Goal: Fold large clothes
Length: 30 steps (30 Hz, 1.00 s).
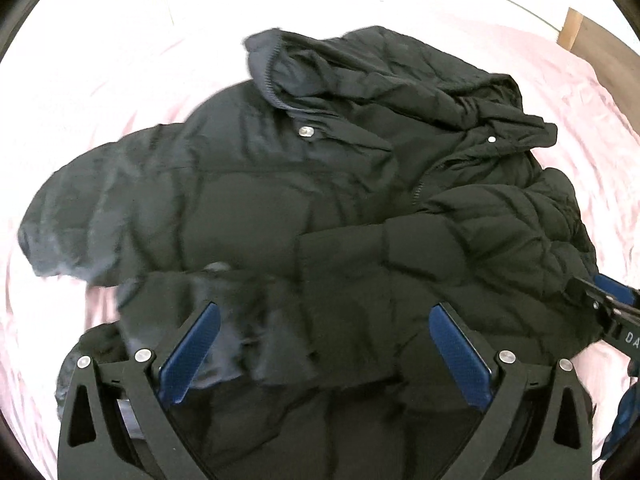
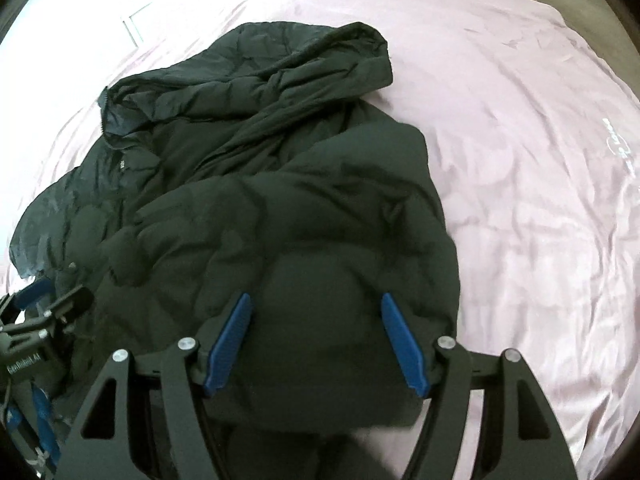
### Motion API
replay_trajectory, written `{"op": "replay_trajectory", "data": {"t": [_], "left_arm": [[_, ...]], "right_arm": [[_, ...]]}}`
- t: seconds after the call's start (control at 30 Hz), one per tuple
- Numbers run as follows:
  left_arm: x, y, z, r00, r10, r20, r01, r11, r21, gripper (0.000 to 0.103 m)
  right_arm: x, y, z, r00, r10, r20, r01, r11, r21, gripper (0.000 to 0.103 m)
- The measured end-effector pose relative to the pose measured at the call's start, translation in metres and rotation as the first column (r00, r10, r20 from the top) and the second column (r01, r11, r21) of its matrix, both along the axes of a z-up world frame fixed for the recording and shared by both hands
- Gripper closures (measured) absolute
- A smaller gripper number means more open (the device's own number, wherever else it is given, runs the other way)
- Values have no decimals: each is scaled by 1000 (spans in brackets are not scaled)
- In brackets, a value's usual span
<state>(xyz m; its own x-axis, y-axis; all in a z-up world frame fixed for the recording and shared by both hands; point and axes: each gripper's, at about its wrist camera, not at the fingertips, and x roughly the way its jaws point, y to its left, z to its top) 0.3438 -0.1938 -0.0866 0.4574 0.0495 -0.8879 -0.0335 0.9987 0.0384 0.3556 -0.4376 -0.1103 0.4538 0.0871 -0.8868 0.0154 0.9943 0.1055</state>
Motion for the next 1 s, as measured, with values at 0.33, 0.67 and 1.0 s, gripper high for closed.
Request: {"op": "replay_trajectory", "data": {"t": [0.33,0.67,1.0], "left_arm": [[-50,91,24,994,110,-26,-111,992,-58,1],[-91,259,19,946,312,-86,-320,942,-102,1],[-83,421,17,853,518,-68,-514,809,-284,1]], "right_arm": [[-49,40,14,1000,-7,-7,7,1000,-4,35],[-78,69,21,995,-82,-55,83,996,17,35],[-78,97,44,989,-138,-60,137,990,-13,35]]}}
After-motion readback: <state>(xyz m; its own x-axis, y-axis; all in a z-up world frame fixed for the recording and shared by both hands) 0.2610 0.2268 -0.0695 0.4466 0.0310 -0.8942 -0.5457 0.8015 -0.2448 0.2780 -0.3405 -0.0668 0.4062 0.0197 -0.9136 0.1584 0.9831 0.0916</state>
